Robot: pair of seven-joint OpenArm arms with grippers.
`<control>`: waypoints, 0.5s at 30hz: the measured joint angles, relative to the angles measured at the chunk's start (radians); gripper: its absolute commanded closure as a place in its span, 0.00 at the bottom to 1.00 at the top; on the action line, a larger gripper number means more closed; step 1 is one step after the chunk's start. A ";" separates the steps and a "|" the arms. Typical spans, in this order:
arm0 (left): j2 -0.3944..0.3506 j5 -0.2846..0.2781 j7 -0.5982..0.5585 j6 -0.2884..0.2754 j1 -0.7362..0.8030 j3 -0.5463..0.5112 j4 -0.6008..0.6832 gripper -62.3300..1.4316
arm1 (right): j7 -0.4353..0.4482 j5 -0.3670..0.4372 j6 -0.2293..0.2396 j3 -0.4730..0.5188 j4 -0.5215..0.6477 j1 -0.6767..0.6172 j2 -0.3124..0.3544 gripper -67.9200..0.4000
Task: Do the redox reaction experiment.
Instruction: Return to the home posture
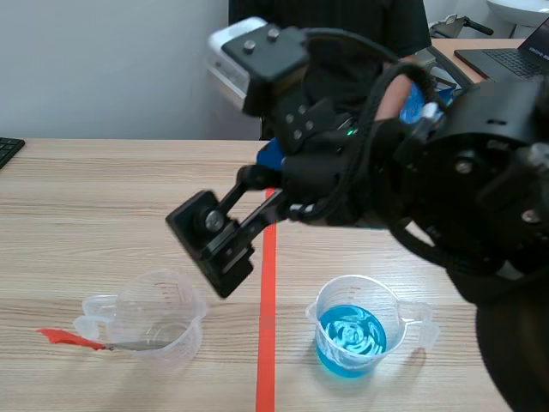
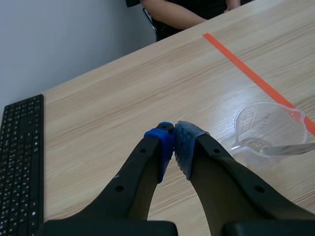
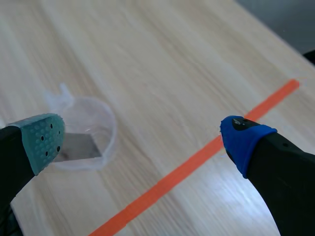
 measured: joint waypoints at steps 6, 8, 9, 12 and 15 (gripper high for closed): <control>-0.037 -0.057 0.059 0.000 -0.006 0.000 0.000 0.90 | 0.058 -0.002 0.000 0.108 0.164 -0.108 0.042 0.00; -0.045 -0.079 0.059 0.000 -0.016 0.005 0.000 0.90 | 0.085 -0.002 0.000 0.130 0.207 -0.169 0.072 0.00; -0.051 -0.083 0.060 0.000 -0.023 0.011 0.000 0.90 | 0.102 -0.002 0.000 0.143 0.227 -0.205 0.084 0.00; -0.058 -0.101 0.088 0.000 -0.054 0.035 0.000 0.90 | 0.123 -0.003 0.000 0.183 0.286 -0.313 0.100 0.00; -0.064 -0.121 0.113 0.000 -0.077 0.070 0.000 0.84 | 0.148 -0.018 0.001 0.226 0.340 -0.402 0.100 0.00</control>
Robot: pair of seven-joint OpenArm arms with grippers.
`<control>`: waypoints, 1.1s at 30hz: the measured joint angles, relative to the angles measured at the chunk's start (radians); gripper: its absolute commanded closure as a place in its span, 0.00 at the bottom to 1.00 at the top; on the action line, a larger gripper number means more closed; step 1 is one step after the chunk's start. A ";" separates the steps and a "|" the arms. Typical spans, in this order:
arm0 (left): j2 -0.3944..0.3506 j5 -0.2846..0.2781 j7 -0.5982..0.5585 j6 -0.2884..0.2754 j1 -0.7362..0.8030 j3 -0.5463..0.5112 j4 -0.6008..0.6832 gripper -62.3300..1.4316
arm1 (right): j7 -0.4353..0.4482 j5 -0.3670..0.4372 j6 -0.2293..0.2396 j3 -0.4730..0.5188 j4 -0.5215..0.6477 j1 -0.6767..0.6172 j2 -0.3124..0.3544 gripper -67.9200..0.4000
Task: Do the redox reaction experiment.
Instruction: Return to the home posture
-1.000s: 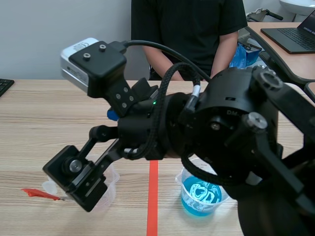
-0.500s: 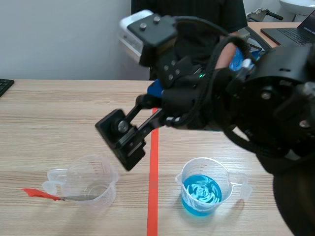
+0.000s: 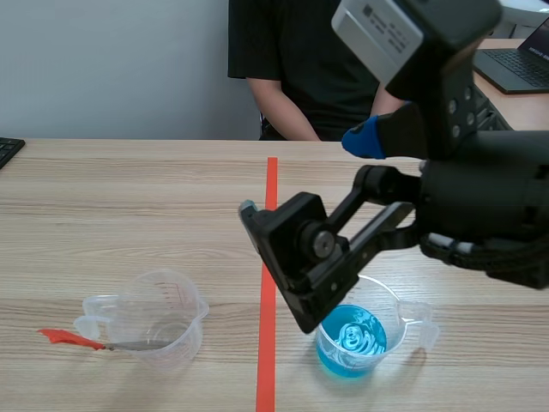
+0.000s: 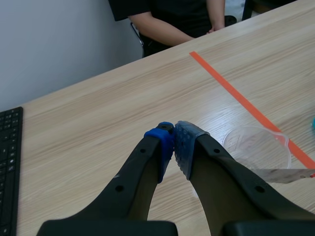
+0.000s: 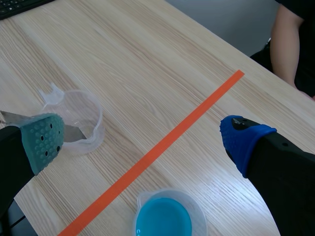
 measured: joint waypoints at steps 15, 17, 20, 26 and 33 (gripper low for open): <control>-0.043 -0.064 0.036 0.000 -0.121 0.124 0.000 0.00 | 0.056 -0.027 0.056 0.235 0.038 -0.207 -0.001 0.00; -0.045 -0.075 0.037 0.000 -0.122 0.124 0.000 0.00 | 0.068 -0.026 0.063 0.257 0.038 -0.209 -0.005 0.00; -0.063 -0.085 0.036 0.000 -0.122 0.124 0.000 0.00 | 0.085 -0.023 0.063 0.288 0.038 -0.209 -0.006 0.00; -0.071 -0.118 0.035 0.000 -0.128 0.124 0.000 0.00 | 0.061 0.006 0.055 0.300 0.037 -0.192 -0.022 0.00; -0.071 -0.130 0.034 0.000 -0.128 0.124 0.000 0.00 | 0.062 0.007 0.052 0.299 0.037 -0.184 -0.011 0.00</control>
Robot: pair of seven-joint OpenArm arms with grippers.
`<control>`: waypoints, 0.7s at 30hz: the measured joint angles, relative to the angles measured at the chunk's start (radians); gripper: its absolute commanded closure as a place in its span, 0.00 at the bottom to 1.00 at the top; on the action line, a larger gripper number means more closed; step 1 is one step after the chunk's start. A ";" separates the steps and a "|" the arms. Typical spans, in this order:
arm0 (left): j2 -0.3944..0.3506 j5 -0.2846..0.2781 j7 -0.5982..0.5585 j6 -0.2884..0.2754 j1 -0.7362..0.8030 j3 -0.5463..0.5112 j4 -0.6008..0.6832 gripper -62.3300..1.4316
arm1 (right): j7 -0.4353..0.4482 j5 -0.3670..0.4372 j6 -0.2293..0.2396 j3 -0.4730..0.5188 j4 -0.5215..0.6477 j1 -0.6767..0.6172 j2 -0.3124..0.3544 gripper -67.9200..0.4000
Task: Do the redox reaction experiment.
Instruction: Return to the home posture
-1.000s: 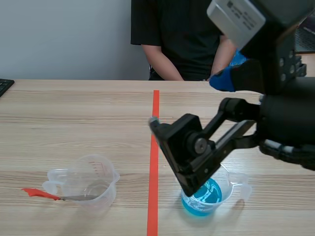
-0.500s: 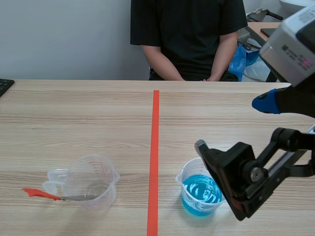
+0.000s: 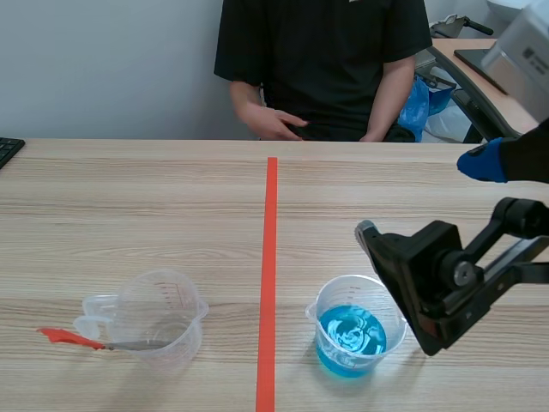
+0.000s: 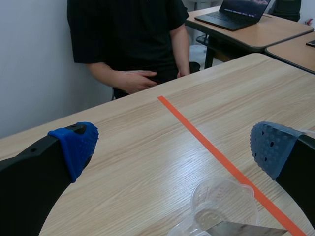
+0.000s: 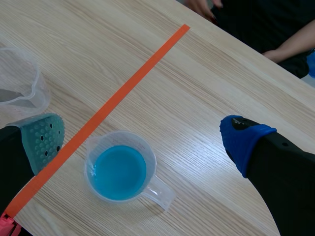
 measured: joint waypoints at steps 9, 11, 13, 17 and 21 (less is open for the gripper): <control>0.000 0.000 0.003 0.000 0.000 0.000 0.000 0.00 | -0.023 0.000 0.000 0.000 0.000 0.000 0.008 0.00; 0.000 0.000 0.003 0.000 0.000 0.000 0.000 0.00 | -0.023 0.000 0.000 0.000 0.000 0.000 0.008 0.00; 0.000 0.000 0.003 0.000 0.000 0.000 0.000 0.00 | -0.023 0.000 0.000 0.000 0.000 0.000 0.008 0.00; 0.000 0.000 0.003 0.000 0.000 0.000 0.000 0.00 | -0.023 0.000 0.000 0.000 0.000 0.000 0.008 0.00; 0.000 0.000 0.003 0.000 0.000 0.000 0.000 0.00 | -0.023 0.000 0.000 0.000 0.000 0.000 0.008 0.00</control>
